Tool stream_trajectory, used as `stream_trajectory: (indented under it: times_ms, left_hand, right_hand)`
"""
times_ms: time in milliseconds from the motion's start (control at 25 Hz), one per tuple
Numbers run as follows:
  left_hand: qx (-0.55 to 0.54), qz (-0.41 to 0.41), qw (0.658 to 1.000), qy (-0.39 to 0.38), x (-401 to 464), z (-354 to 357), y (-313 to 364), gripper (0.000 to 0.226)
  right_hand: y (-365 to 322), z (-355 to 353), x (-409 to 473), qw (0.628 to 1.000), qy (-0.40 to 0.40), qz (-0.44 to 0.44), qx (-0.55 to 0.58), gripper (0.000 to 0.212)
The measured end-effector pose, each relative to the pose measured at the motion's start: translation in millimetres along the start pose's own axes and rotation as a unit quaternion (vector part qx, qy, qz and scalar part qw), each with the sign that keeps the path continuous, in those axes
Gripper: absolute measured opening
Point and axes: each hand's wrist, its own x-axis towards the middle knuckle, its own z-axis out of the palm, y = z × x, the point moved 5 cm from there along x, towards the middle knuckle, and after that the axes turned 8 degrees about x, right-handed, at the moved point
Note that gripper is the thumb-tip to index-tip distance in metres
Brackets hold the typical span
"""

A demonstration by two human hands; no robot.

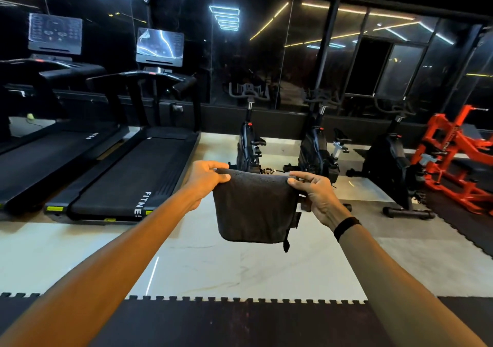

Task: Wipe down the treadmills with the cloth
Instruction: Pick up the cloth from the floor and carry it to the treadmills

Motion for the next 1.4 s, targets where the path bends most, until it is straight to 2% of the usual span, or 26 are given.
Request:
stream_trajectory:
  times_ms: [80,240,360,520,680,1000,1400]
  left_hand:
    - [0.014,0.022,1.000,-0.005,5.7,-3.6,2.8,0.043]
    - [0.086,0.059,0.995,-0.003,10.9,-9.7,7.9,0.053]
    - [0.187,0.109,0.976,0.019,7.7,-16.2,15.4,0.044]
    - [0.282,0.184,0.940,0.056,8.0,-30.0,14.9,0.022]
    - [0.311,0.192,0.927,0.080,15.1,-52.8,0.1,0.019]
    - [0.377,0.159,0.907,0.097,42.0,-94.0,-28.1,0.022]
    - [0.436,0.148,0.876,0.141,151.9,-101.9,-46.1,0.029]
  right_hand:
    - [-8.7,5.0,-2.8,0.999,-0.025,-0.017,-0.027,0.034]
    - [-17.7,19.4,-5.8,0.972,-0.058,-0.082,-0.211,0.036]
    - [-19.7,28.5,0.6,0.942,-0.033,-0.138,-0.305,0.025]
    - [-16.4,44.8,13.1,0.917,-0.005,-0.161,-0.366,0.020]
    - [-8.9,71.2,20.8,0.904,-0.016,-0.189,-0.384,0.017]
    - [26.7,114.6,50.6,0.911,-0.040,-0.185,-0.367,0.016]
    - [44.4,142.3,199.3,0.897,-0.083,-0.223,-0.372,0.015]
